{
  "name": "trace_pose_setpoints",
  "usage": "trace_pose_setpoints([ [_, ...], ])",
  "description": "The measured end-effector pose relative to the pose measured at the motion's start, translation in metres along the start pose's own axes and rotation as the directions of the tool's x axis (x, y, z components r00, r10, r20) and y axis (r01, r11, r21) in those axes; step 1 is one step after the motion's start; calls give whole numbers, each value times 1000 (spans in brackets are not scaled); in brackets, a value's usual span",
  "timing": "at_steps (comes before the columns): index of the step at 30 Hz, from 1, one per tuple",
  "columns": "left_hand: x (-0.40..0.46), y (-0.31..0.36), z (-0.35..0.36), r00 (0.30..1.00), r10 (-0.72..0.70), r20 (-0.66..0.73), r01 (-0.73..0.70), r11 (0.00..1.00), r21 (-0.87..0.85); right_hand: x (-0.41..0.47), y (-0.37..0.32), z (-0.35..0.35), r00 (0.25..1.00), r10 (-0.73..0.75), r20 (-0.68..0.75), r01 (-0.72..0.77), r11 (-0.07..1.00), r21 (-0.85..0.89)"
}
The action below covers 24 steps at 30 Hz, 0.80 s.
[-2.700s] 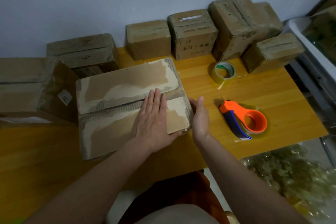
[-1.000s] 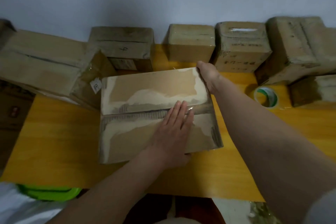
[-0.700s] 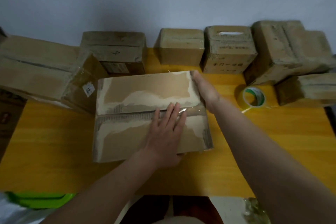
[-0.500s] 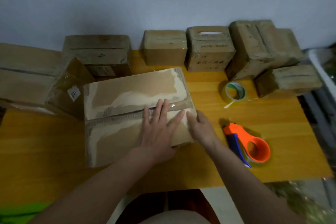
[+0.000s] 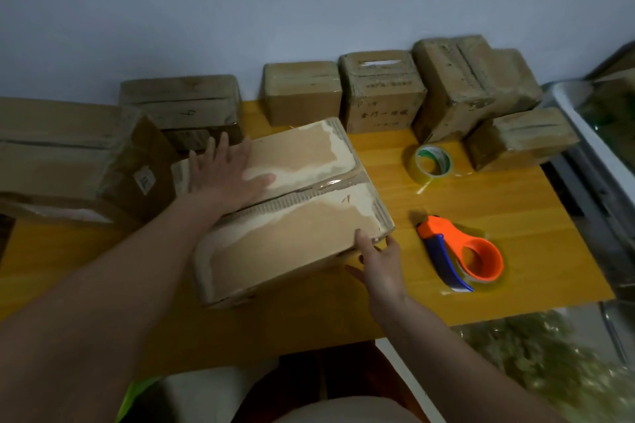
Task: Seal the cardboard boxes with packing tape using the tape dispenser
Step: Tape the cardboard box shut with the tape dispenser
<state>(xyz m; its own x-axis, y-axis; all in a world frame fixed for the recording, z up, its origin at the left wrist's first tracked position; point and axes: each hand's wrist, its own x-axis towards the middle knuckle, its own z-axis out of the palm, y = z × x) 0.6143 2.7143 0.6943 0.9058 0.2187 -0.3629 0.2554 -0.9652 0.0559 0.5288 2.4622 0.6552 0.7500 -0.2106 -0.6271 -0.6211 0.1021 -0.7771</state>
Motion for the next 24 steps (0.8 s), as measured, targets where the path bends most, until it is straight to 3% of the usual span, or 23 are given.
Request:
trace_pose_setpoints([
  [3, -3, -6, -3, 999, -32, -32, 32, 999, -6, 2, -15, 6, 998, -28, 54, 26, 999, 35],
  [7, -30, -4, -1, 990, -135, -37, 135, 991, -13, 36, -64, 8, 1000, -29, 10, 28, 999, 30],
  [10, -55, -5, 14, 979, -191, 73, 202, 957, -208, 51, -94, 6, 990, -36, 136, 16, 989, 148],
  [11, -63, -6, 23, 977, -190, 92, 210, 929, -305, 48, -99, 6, 986, -61, 157, 45, 993, 107],
  [13, -80, -4, 46, 990, -141, 3, 126, 878, -462, 36, -96, 6, 979, -118, 164, 144, 977, -157],
  [16, -97, -1, 75, 950, 41, -310, -183, 877, -445, 12, -65, -2, 955, -174, 239, 281, 787, -549],
  [20, -114, 10, 90, 914, 74, -399, -247, 882, -402, 10, -48, -3, 909, -236, 343, 406, 681, -609],
  [24, -145, 32, 106, 899, 120, -422, -281, 896, -343, 40, -83, -4, 834, -109, 541, 436, 729, -527],
])
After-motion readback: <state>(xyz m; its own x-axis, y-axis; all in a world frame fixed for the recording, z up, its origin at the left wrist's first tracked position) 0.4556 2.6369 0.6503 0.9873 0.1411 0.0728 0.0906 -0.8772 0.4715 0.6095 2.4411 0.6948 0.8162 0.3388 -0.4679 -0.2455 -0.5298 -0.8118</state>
